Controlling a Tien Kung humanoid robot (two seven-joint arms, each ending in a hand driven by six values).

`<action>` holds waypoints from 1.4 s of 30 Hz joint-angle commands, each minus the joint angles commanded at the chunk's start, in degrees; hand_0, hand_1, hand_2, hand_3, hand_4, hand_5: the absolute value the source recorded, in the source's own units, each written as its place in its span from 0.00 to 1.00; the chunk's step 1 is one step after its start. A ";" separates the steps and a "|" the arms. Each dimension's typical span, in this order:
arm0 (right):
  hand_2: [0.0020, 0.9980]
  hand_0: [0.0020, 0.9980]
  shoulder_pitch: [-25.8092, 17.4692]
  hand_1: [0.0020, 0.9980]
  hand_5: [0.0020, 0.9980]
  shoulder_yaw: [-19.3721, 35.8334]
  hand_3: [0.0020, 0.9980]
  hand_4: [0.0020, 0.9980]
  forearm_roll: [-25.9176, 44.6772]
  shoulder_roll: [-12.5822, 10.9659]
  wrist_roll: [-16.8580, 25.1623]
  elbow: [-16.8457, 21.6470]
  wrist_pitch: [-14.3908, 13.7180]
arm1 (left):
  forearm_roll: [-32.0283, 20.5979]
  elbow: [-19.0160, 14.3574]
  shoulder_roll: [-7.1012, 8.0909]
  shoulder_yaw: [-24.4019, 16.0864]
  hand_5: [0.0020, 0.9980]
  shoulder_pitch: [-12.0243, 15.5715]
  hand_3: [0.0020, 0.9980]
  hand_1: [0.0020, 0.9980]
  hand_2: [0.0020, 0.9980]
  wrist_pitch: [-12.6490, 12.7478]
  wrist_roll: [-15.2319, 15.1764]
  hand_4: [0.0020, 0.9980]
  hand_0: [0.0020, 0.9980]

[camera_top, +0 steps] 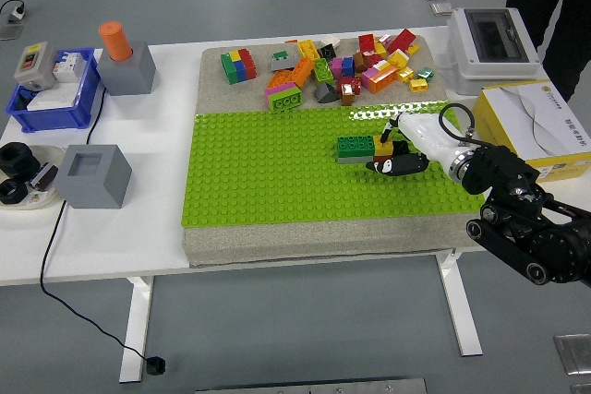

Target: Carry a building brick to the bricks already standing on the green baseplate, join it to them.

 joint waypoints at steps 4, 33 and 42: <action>0.82 0.71 -0.13 0.73 0.57 0.65 0.59 0.89 0.77 -0.73 -0.02 1.19 -0.11 | -0.08 0.00 -0.04 -0.02 0.82 0.13 0.45 0.77 0.71 0.00 0.04 1.00 0.78; 0.72 0.64 -9.84 0.64 0.31 12.99 0.65 0.79 6.22 -3.20 6.67 6.11 -8.42 | 0.40 0.00 -0.40 -0.30 0.82 0.76 0.45 0.77 0.71 -0.02 0.14 1.00 0.78; 0.73 0.66 -9.88 0.65 0.26 15.76 0.65 0.77 -4.35 -5.04 4.51 3.44 -6.72 | 0.76 0.00 -0.22 -0.46 0.82 0.44 0.45 0.77 0.71 -0.16 -0.01 1.00 0.78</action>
